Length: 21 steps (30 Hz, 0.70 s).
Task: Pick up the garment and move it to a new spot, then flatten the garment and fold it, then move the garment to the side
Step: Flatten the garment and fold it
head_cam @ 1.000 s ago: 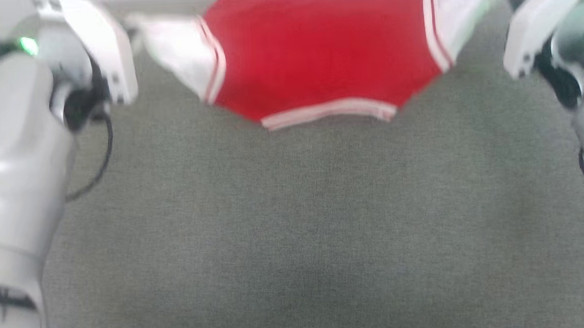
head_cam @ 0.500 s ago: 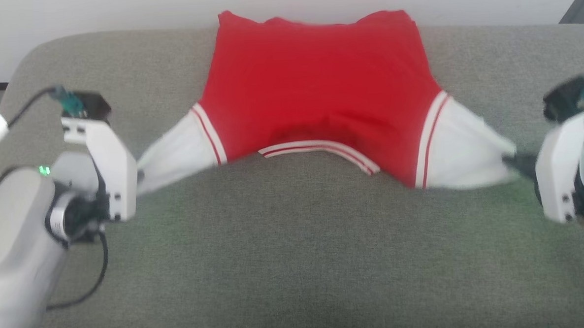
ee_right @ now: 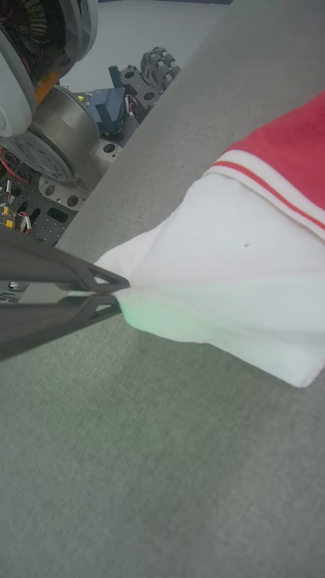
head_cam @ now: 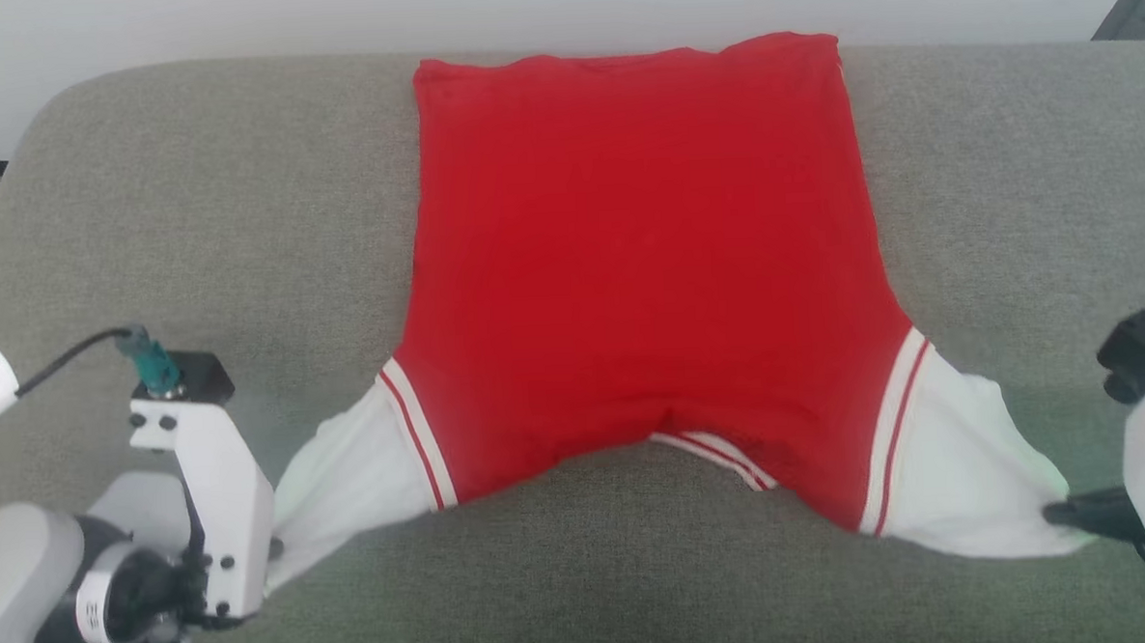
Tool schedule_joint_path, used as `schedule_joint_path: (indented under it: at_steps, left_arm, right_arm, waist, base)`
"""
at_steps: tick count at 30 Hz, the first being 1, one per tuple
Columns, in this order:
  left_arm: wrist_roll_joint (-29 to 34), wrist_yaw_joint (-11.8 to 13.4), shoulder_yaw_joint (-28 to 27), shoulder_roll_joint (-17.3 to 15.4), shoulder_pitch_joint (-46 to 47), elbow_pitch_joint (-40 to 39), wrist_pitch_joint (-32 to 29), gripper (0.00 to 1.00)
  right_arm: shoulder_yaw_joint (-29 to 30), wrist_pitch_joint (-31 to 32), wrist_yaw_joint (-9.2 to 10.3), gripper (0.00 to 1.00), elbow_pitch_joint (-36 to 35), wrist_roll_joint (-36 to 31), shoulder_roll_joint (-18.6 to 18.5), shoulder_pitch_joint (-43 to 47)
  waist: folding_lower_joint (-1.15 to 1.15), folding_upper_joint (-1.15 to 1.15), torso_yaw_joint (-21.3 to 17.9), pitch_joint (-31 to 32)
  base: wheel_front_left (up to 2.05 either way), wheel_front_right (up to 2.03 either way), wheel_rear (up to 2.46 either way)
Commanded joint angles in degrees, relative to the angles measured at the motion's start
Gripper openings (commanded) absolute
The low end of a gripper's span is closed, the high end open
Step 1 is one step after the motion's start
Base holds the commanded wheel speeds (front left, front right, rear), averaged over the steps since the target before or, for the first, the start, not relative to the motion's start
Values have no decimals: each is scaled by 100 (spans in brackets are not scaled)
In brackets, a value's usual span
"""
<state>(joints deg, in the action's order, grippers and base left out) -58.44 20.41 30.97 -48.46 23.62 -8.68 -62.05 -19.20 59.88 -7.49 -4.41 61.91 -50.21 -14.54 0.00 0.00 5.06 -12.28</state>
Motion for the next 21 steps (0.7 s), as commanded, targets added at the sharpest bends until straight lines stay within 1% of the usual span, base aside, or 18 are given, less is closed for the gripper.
schedule_joint_path:
  at_steps: [1, 4, 7, 8, 9, 11, 13, 16, 19, 21]
  left_arm:
    - [-68, 54, -12, -23, -117, -83, -22, 0]
    - [-56, 200, 19, -123, -375, -364, -45, 0]
    - [-38, 274, 47, -155, -581, -485, 19, 0]
    - [-17, 290, 39, -145, -625, -493, 84, 0]
    - [20, 320, 28, -104, -730, -440, 200, 0]
    - [91, 340, 45, -77, -795, -377, 337, 0]
    - [175, 320, 32, -33, -823, -263, 558, 0]
    - [355, 196, 71, 50, -849, -59, 863, 0]
    - [430, 81, 129, 177, -843, 118, 1057, 0]
    - [405, 41, 114, 307, -814, 218, 1205, 0]
  right_arm:
    - [67, 55, -1, 0, -58, 48, 25, 114]
    - [306, 268, -1, 0, -163, 11, 130, 454]
    - [544, 331, -1, 0, -234, -196, 284, 715]
    - [595, 313, -1, 0, -238, -280, 366, 794]
    - [701, 303, -1, 0, -238, -444, 540, 951]
    - [810, 221, -1, 0, -230, -667, 710, 1022]
    - [847, 160, -1, 0, -187, -857, 900, 1128]
    - [926, -17, -1, 0, -87, -1243, 1144, 1170]
    - [883, -221, -2, 0, 37, -1598, 1379, 1127]
    - [838, -332, -2, 38, 121, -1762, 1497, 1085]
  waist:
    - [0, 0, 0, -3]
    - [0, 0, 1, -4]
    - [0, 0, 15, 4]
    - [0, 0, 18, 8]
    - [0, 0, 27, 20]
    - [0, 0, 37, 34]
    - [0, 0, 49, 37]
    - [0, 0, 67, 6]
    - [0, 0, 80, -44]
    - [0, 0, 86, -67]
  base:
    - [0, 0, 0]
    - [0, 0, 0]
    - [0, 0, 0]
    - [0, 0, 0]
    - [0, 0, 0]
    - [0, 0, 0]
    - [0, 0, 0]
    - [0, 0, 0]
    - [0, 0, 0]
    - [0, 0, 0]
